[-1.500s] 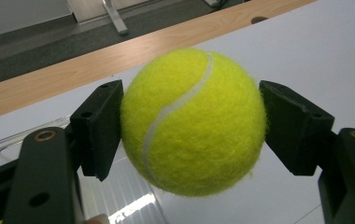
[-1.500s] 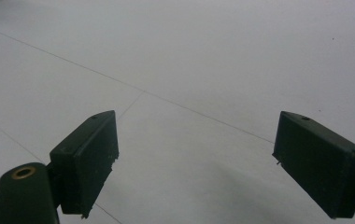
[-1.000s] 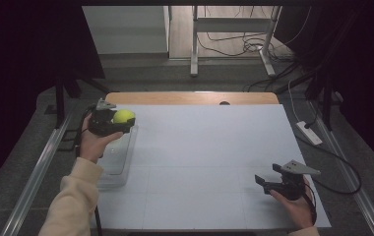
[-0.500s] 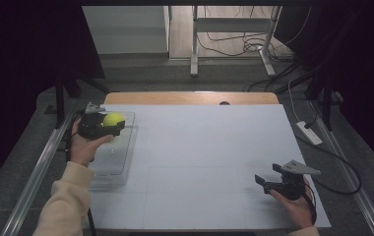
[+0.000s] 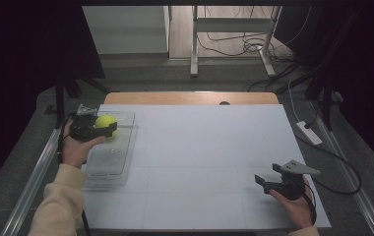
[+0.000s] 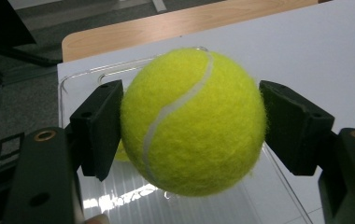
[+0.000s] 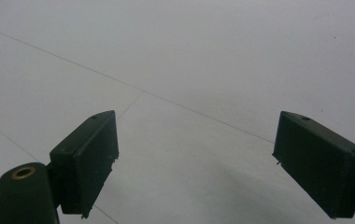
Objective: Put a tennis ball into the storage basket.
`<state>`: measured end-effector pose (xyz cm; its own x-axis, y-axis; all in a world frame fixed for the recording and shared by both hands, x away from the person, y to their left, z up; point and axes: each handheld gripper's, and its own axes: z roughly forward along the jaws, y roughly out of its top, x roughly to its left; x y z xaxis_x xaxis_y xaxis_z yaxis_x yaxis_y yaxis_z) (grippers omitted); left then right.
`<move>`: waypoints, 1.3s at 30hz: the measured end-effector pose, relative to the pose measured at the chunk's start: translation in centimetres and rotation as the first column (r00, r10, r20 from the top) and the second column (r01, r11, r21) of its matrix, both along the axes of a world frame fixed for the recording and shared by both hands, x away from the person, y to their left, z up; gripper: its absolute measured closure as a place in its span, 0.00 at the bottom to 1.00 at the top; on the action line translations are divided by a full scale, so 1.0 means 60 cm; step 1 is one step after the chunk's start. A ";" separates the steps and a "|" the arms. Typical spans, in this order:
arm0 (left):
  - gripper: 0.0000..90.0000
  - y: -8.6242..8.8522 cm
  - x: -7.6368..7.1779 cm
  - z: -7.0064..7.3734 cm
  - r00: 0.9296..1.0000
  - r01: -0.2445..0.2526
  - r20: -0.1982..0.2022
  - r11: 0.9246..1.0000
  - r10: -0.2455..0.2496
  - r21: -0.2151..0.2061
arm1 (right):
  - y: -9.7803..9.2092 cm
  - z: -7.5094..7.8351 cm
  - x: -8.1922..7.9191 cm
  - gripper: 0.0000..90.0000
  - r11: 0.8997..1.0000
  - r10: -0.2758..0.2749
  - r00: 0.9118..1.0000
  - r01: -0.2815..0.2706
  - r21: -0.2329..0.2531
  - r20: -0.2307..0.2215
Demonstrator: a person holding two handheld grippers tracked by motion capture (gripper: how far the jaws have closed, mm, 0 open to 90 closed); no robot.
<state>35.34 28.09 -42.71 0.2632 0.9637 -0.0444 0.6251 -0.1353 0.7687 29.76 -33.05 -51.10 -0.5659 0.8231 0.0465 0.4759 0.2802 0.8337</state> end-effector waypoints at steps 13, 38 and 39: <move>0.30 0.018 -0.004 -0.011 0.999 -0.027 -0.021 1.000 0.027 0.012 | 0.000 0.000 0.000 0.16 1.000 0.001 1.000 -0.001 -0.002 0.000; 0.30 0.031 0.010 -0.045 0.992 -0.044 -0.112 0.997 0.051 0.066 | 0.002 -0.001 0.000 0.16 1.000 0.003 1.000 -0.003 -0.004 -0.002; 0.30 0.032 0.011 -0.045 0.992 -0.041 -0.118 0.997 0.049 0.070 | 0.002 -0.001 0.000 0.16 1.000 0.003 1.000 -0.003 -0.004 -0.002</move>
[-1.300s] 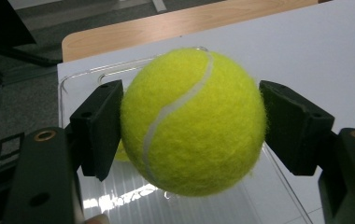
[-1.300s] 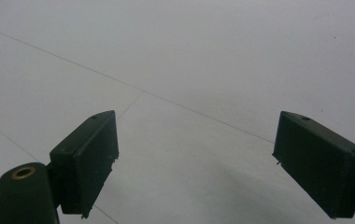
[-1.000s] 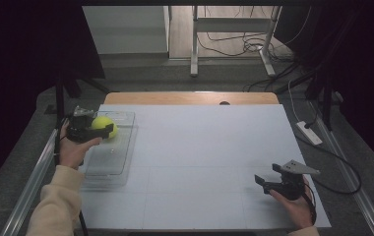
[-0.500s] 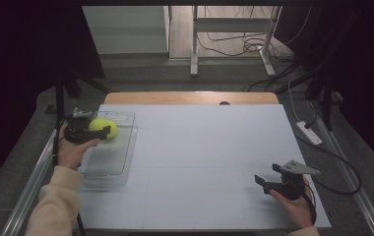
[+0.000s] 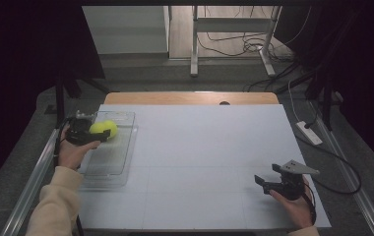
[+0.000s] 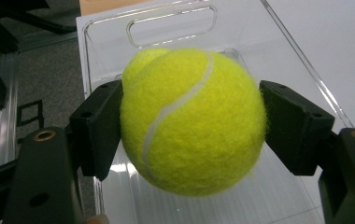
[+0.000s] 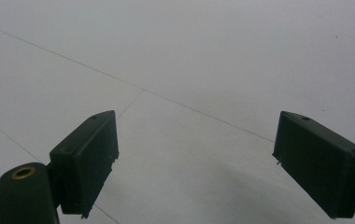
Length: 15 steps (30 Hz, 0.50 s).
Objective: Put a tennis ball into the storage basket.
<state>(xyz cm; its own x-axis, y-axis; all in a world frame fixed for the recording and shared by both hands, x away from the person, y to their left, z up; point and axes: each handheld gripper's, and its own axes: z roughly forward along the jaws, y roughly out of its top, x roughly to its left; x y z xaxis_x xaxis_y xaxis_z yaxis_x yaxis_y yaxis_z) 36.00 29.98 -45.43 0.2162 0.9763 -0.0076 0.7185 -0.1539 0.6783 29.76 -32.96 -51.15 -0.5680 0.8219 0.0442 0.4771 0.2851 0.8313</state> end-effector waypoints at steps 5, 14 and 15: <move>0.30 -0.001 0.002 -0.005 1.000 0.002 -0.024 1.000 -0.001 0.007 | 0.000 0.000 0.000 0.16 1.000 0.000 1.000 0.000 0.000 -0.001; 0.30 0.001 0.006 -0.019 0.997 0.005 -0.082 0.999 -0.002 0.038 | 0.000 -0.001 0.000 0.16 1.000 0.000 1.000 0.000 -0.002 -0.002; 0.30 0.001 0.007 -0.020 0.996 0.004 -0.088 0.999 0.000 0.044 | 0.001 -0.001 0.001 0.16 1.000 0.001 1.000 -0.001 -0.002 -0.004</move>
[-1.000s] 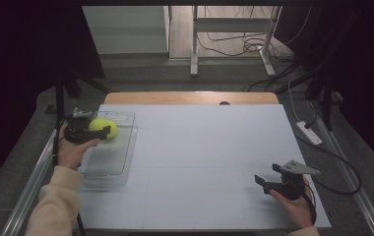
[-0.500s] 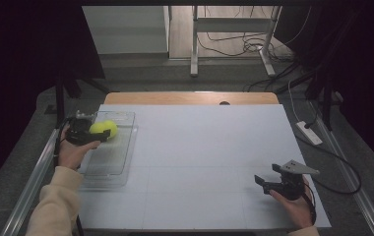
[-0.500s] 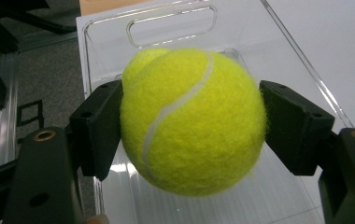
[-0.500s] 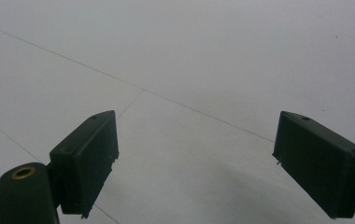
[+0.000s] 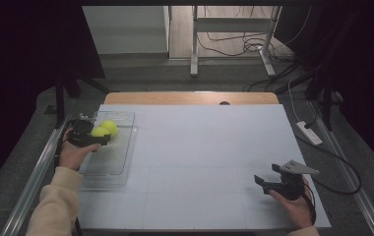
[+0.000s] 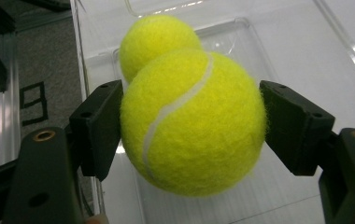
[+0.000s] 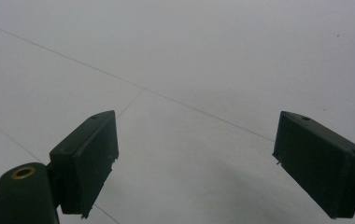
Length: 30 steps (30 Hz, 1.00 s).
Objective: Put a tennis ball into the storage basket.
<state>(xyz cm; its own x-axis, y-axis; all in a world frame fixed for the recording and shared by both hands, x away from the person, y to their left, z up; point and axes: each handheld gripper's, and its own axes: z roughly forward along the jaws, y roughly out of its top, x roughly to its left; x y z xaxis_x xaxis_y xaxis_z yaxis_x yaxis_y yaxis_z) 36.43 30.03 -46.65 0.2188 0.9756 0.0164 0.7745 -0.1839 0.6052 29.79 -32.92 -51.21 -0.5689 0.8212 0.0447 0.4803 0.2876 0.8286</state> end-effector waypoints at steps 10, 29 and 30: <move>0.30 -0.001 0.000 -0.004 1.000 0.002 -0.023 1.000 -0.002 0.014 | 0.000 0.000 0.000 0.16 1.000 0.000 1.000 0.000 -0.001 0.000; 0.14 -0.008 -0.004 0.013 0.999 0.004 0.042 0.999 -0.002 -0.038 | 0.000 0.000 0.000 0.16 1.000 0.003 1.000 -0.003 -0.005 0.001; 0.13 -0.008 -0.004 0.013 0.999 0.004 0.042 0.999 -0.002 -0.038 | 0.000 0.000 0.000 0.16 1.000 0.003 1.000 -0.003 -0.005 0.001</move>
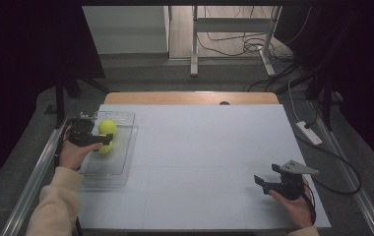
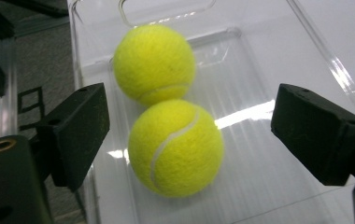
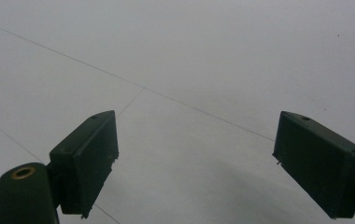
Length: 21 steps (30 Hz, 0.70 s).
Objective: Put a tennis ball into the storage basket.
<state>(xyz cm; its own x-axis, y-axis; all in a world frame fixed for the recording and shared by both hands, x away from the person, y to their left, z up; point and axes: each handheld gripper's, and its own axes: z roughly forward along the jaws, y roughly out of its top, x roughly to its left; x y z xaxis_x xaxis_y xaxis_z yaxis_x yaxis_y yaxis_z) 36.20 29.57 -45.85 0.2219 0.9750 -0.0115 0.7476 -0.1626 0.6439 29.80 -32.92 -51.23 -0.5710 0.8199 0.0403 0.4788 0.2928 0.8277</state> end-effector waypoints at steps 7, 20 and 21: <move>0.13 -0.003 -0.009 0.004 0.999 0.021 0.046 0.999 -0.018 -0.049 | 0.000 0.000 0.001 0.15 1.000 0.000 1.000 0.000 0.001 0.000; 0.14 -0.025 -0.033 0.014 0.991 0.108 0.090 0.989 -0.099 -0.099 | -0.002 -0.001 0.006 0.16 1.000 0.000 1.000 0.000 0.004 -0.001; 0.14 -0.027 -0.035 0.015 0.990 0.114 0.097 0.988 -0.104 -0.103 | -0.002 -0.001 0.007 0.16 1.000 0.000 1.000 0.000 0.007 -0.001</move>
